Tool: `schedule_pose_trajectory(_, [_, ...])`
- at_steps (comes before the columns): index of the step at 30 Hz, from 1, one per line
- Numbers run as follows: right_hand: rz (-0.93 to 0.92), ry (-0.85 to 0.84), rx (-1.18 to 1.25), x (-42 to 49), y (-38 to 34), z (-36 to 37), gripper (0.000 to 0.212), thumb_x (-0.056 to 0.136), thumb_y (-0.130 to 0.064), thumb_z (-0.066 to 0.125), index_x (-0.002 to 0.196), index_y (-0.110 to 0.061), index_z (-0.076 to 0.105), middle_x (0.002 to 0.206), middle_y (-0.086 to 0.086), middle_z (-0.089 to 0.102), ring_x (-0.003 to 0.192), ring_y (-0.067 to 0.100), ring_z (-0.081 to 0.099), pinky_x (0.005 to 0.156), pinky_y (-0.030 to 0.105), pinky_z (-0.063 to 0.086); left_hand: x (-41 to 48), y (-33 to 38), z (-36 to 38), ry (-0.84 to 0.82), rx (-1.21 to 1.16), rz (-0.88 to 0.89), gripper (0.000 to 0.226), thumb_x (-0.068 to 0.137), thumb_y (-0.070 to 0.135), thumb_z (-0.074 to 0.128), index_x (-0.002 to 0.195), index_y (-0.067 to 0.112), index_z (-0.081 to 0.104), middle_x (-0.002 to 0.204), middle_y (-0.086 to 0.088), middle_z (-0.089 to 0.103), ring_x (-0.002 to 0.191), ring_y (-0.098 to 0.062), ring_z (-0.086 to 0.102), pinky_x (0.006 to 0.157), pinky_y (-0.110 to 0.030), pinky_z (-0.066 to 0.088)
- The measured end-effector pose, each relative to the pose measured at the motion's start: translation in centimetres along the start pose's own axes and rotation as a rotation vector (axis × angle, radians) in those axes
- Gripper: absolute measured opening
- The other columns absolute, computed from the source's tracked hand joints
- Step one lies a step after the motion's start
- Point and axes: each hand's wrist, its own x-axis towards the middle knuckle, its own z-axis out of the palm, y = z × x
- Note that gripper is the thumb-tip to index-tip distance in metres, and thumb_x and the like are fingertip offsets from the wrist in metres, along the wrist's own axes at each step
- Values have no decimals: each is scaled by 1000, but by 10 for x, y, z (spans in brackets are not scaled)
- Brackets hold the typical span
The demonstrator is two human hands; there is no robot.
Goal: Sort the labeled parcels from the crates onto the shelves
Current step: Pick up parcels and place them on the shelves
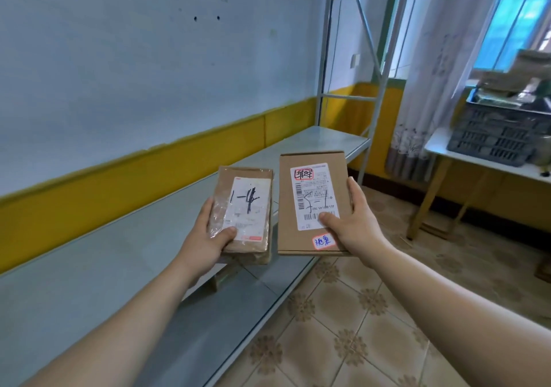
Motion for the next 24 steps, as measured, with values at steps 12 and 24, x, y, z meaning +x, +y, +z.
schedule_pose_trajectory(12, [-139, -410, -139, 134, 29, 22, 96, 84, -20, 77, 155, -35, 14, 126, -7, 60, 99, 14, 65, 85, 36, 55, 21, -19, 48, 356, 11, -170, 79, 93, 17, 63, 154, 31, 16, 146, 8, 40, 123, -12, 45, 96, -24, 35])
schedule_pose_trajectory(24, [-203, -816, -131, 98, 0, 194, 100, 75, -28, 79, 152, -41, 15, 138, -2, 56, 113, 24, 63, 98, 50, 51, -71, -70, -86, 704, 33, -398, 86, 85, 31, 71, 152, 39, 17, 148, 8, 42, 129, -20, 47, 112, -44, 36])
